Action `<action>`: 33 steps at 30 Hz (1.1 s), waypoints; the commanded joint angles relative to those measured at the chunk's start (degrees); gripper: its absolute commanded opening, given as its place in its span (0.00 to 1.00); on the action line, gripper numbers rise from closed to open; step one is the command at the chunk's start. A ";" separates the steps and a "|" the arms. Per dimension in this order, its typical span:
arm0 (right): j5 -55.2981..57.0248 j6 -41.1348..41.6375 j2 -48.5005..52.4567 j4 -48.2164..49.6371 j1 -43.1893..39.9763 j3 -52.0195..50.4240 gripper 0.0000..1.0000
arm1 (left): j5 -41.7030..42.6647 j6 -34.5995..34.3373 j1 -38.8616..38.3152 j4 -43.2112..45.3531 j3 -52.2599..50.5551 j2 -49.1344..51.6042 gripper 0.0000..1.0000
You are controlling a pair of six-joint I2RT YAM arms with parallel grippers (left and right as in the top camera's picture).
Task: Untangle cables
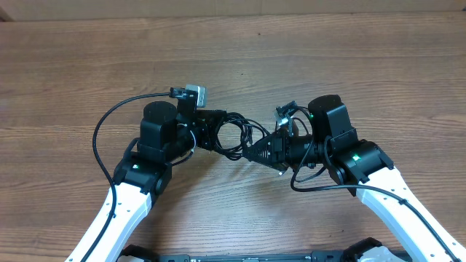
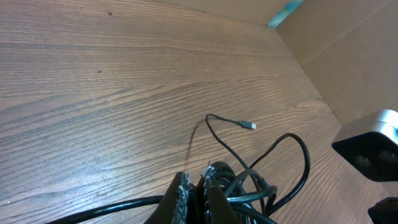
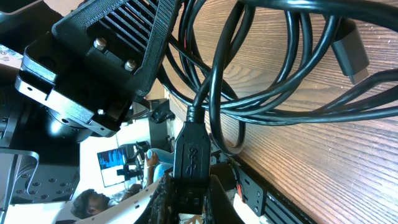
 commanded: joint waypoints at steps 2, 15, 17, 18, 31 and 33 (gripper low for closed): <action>-2.03 -1.11 -0.48 1.03 0.28 0.76 0.04 | -2.10 -0.70 -0.42 -0.26 0.22 -0.48 0.04; 2.14 7.48 -0.48 0.74 0.28 0.74 0.04 | -9.99 -1.97 -6.97 2.89 0.22 -0.48 0.04; 5.29 7.48 -0.33 0.24 0.28 0.74 0.04 | -10.01 -3.19 -8.02 4.09 0.22 -0.48 0.04; 6.40 7.48 -0.22 -0.04 0.28 0.74 0.04 | -10.01 -3.67 -8.41 4.46 0.22 -0.48 0.04; 16.20 7.69 4.61 4.17 0.28 0.74 0.04 | 3.87 -9.05 -8.66 4.98 0.22 -0.48 0.04; 15.93 8.22 5.09 5.33 0.28 0.74 0.04 | 5.66 -9.03 -8.66 4.90 0.22 -0.48 0.04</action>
